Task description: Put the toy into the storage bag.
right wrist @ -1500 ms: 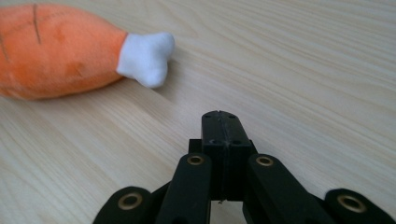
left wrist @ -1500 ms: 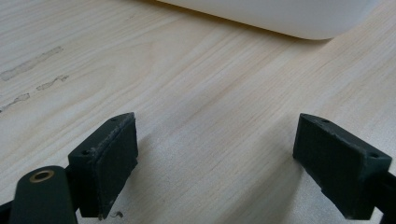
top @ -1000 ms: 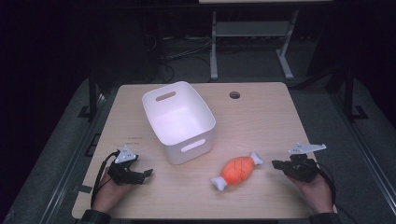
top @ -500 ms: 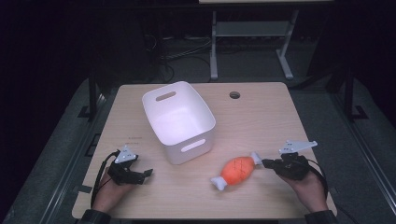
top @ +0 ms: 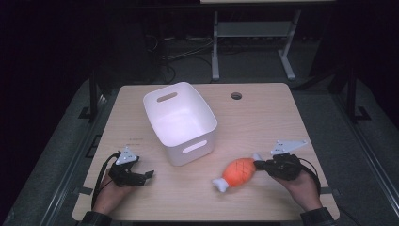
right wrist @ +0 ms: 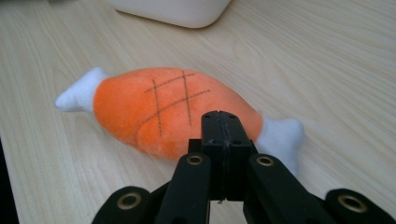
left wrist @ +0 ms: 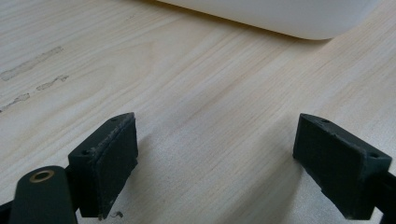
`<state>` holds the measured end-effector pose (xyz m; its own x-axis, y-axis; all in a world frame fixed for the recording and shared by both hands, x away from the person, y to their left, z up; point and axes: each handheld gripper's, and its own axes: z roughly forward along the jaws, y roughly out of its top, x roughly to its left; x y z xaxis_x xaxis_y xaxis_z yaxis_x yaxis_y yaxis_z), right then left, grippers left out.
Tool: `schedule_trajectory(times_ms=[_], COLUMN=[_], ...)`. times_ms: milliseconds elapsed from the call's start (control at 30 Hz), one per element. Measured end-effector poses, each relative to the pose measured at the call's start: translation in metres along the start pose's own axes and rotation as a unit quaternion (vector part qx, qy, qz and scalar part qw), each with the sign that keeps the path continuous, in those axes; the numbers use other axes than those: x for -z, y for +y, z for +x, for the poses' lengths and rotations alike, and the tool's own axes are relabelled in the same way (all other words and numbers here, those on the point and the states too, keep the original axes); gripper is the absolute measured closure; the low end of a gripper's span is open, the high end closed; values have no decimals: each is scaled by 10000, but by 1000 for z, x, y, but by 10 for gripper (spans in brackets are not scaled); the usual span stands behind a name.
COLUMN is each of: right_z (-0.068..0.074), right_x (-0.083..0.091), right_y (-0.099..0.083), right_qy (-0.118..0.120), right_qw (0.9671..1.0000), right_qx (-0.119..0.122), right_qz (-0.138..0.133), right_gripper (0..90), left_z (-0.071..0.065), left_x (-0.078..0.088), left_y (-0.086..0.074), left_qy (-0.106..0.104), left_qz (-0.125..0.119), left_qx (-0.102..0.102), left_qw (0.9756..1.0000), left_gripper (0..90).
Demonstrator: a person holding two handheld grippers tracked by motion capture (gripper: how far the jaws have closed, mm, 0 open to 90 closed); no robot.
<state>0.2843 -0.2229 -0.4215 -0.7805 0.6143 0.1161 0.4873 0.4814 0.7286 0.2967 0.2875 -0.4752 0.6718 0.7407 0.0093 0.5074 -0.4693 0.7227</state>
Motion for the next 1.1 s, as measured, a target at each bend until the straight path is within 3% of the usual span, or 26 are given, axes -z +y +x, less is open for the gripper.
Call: schedule_trajectory(times_ms=[467,733,1100], right_z=[17,31,44], right_x=[-11,-19,-26], right_y=[9,12,14], right_qy=[333,566,788], right_qw=[9990,9971,9948], right_qx=[287,507,635], right_qz=[29,90,148], right_gripper=[894,894,894], left_z=[0,0,0], left_x=[0,0,0], left_y=[0,0,0], left_qy=[2,0,2], left_qz=[3,-1,1], left_qx=[-2,1,0], left_qw=[10000,10000,10000], left_gripper=[133,133,133])
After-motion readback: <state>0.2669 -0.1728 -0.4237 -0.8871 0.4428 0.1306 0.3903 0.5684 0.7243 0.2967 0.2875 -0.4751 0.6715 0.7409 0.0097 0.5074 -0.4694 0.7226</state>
